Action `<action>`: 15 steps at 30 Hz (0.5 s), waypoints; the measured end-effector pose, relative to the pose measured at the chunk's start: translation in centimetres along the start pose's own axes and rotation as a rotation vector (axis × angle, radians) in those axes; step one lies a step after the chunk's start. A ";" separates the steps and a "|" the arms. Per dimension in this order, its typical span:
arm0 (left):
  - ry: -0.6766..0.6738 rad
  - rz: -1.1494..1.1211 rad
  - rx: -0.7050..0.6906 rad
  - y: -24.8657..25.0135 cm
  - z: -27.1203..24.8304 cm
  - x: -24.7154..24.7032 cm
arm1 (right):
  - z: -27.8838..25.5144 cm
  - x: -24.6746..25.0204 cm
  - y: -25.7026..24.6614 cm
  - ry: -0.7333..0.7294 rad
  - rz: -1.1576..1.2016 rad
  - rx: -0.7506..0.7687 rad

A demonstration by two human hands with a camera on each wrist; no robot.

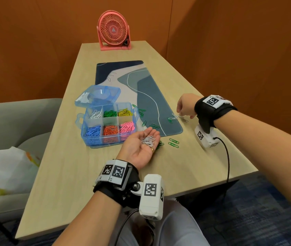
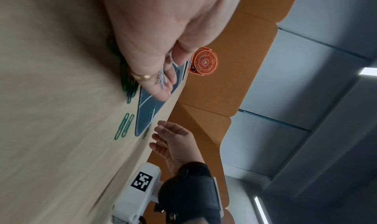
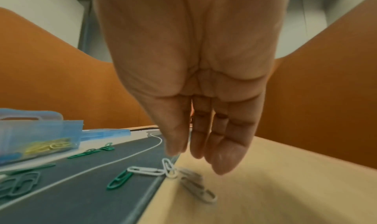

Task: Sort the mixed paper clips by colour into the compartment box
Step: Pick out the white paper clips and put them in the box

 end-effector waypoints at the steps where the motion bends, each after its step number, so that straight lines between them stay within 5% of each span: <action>1: 0.001 0.001 -0.001 0.0 0.1 0.0 | 0.1 -0.4 0.0 -0.017 0.013 0.000; 15: -0.006 0.017 -0.006 0.0 0.2 -0.2 | 1.0 -1.2 -0.4 0.053 -0.013 -0.070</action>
Point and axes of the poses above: each hand's wrist, its own z-axis towards the middle knuckle, its own x-axis out of the back of the hand, y = z × x, the point moved 8 cm from there along z, towards the middle knuckle, and after that the axes turned 2 degrees about y, right-handed, at the moved point
